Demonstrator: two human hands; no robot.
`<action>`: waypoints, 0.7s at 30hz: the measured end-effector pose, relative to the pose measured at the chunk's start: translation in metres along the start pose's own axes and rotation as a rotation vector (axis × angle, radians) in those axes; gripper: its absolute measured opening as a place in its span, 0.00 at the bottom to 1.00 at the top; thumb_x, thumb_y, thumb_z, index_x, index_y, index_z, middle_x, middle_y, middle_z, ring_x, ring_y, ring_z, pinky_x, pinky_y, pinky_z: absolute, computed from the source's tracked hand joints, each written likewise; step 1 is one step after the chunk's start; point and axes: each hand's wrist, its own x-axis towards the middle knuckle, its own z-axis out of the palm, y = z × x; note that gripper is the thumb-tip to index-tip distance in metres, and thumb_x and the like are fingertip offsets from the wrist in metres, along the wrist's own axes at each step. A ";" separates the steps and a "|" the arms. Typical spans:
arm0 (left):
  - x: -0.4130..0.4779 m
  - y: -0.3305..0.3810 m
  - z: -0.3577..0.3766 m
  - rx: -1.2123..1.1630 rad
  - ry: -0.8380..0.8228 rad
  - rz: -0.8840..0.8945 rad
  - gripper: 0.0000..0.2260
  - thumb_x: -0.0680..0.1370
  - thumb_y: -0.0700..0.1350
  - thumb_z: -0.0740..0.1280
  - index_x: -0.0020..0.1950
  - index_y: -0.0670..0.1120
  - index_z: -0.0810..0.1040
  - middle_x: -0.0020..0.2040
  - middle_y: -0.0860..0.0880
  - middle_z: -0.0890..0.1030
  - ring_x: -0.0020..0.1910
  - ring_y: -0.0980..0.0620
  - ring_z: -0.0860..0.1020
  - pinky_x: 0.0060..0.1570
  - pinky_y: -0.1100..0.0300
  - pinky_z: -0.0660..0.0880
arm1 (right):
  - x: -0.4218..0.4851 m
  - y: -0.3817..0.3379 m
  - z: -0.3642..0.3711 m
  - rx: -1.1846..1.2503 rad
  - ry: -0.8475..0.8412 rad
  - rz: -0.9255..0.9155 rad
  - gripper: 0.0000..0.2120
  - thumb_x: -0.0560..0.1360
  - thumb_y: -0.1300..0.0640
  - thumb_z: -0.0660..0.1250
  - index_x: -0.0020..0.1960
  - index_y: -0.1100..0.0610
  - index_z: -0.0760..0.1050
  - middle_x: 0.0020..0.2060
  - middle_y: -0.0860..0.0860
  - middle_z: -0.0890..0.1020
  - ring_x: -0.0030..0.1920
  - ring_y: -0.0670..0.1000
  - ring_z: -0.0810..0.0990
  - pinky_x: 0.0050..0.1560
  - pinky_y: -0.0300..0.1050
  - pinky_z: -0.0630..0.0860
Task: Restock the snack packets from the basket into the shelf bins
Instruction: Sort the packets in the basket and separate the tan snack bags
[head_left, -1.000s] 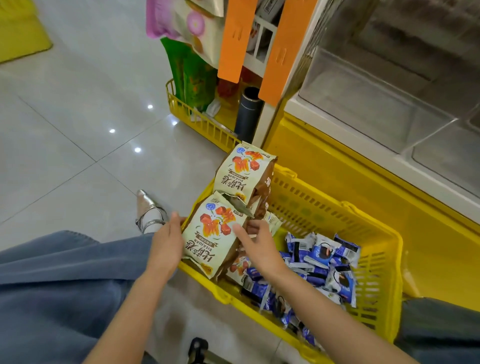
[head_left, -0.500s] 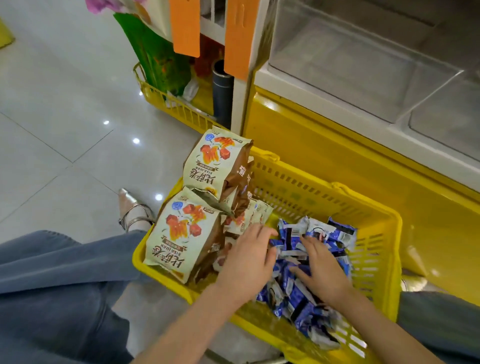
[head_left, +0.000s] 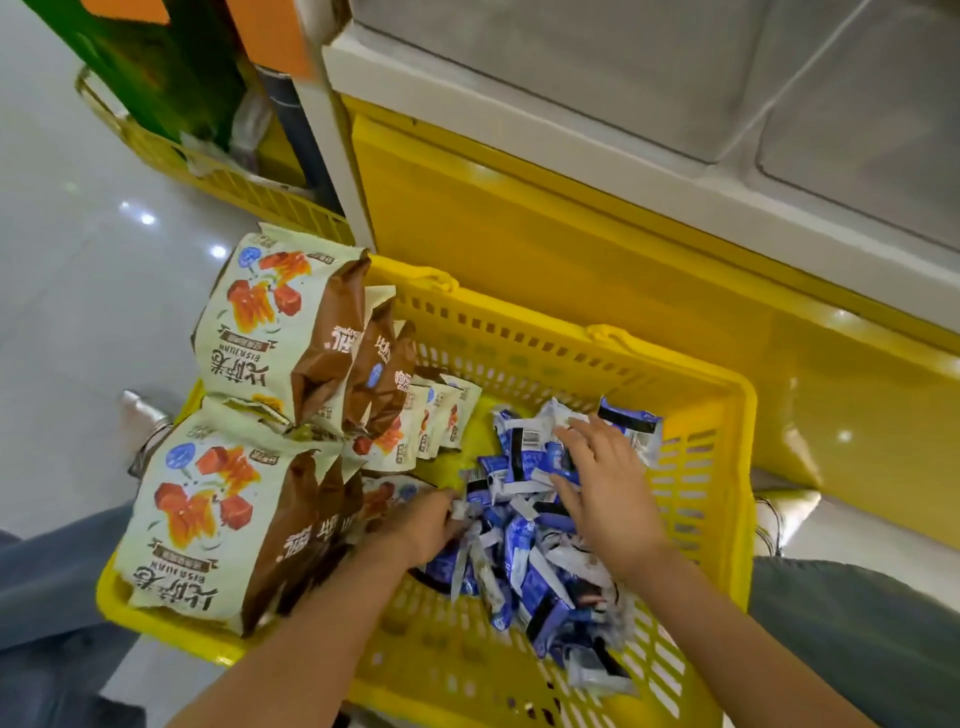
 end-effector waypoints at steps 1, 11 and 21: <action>0.001 0.002 -0.001 -0.060 0.052 -0.004 0.17 0.79 0.47 0.61 0.66 0.43 0.69 0.57 0.42 0.78 0.56 0.44 0.76 0.48 0.58 0.73 | 0.007 0.002 0.001 -0.025 -0.044 0.025 0.27 0.80 0.44 0.55 0.75 0.53 0.55 0.74 0.52 0.59 0.75 0.53 0.53 0.74 0.49 0.47; 0.031 0.038 -0.007 -0.615 0.490 -0.002 0.17 0.81 0.42 0.57 0.68 0.39 0.63 0.65 0.42 0.71 0.65 0.44 0.70 0.58 0.60 0.66 | 0.032 0.008 0.005 -0.181 -0.207 0.119 0.31 0.76 0.40 0.59 0.72 0.56 0.58 0.65 0.54 0.67 0.64 0.56 0.65 0.64 0.48 0.65; 0.040 0.061 -0.024 -0.206 0.405 0.260 0.23 0.81 0.49 0.58 0.73 0.43 0.58 0.71 0.44 0.62 0.71 0.47 0.58 0.71 0.52 0.56 | 0.010 0.007 -0.005 0.013 -0.099 -0.016 0.22 0.77 0.55 0.65 0.69 0.60 0.67 0.65 0.55 0.71 0.65 0.55 0.69 0.66 0.44 0.65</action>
